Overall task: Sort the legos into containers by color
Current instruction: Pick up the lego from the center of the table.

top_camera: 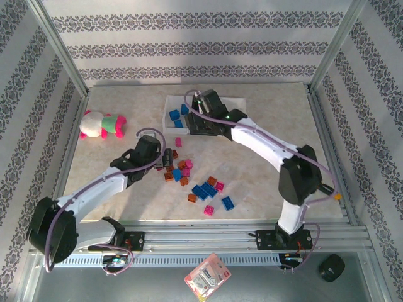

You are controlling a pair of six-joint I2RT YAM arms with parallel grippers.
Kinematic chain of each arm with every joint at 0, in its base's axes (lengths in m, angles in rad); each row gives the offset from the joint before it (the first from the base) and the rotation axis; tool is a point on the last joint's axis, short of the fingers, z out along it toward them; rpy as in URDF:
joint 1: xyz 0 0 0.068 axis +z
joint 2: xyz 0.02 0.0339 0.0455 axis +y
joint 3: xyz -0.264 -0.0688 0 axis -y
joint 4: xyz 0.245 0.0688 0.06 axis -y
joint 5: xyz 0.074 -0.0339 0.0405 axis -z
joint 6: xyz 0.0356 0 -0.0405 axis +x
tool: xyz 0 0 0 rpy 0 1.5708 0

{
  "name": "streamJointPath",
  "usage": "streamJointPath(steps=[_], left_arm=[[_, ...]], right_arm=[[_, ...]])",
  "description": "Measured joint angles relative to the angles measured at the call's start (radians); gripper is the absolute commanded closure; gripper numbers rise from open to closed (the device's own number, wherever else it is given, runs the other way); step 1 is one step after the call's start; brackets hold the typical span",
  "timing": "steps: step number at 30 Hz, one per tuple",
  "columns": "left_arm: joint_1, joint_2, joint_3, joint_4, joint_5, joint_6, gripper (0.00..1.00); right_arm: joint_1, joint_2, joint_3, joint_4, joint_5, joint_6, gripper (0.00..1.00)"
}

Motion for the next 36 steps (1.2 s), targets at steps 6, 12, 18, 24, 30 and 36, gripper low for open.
streamJointPath(steps=[6,12,18,24,30,36], left_arm=[[0.031,0.197,0.145,-0.128,0.008,-0.115,0.09],[0.046,0.319,0.21,-0.19,0.05,-0.195,0.25],[0.052,0.371,0.21,-0.214,0.09,-0.232,0.3],[0.052,0.396,0.207,-0.213,0.111,-0.254,0.47],[0.052,0.416,0.207,-0.213,0.119,-0.249,0.57],[0.052,0.415,0.208,-0.213,0.118,-0.239,0.74]], right_arm=[[0.058,-0.159,-0.188,0.05,-0.051,-0.01,0.16],[0.092,-0.219,-0.29,0.064,-0.081,0.007,0.16],[0.093,-0.224,-0.306,0.068,-0.093,0.019,0.16],[0.093,-0.223,-0.306,0.075,-0.097,0.03,0.16],[0.093,-0.222,-0.306,0.074,-0.097,0.033,0.16],[0.095,-0.222,-0.306,0.074,-0.096,0.033,0.16]])
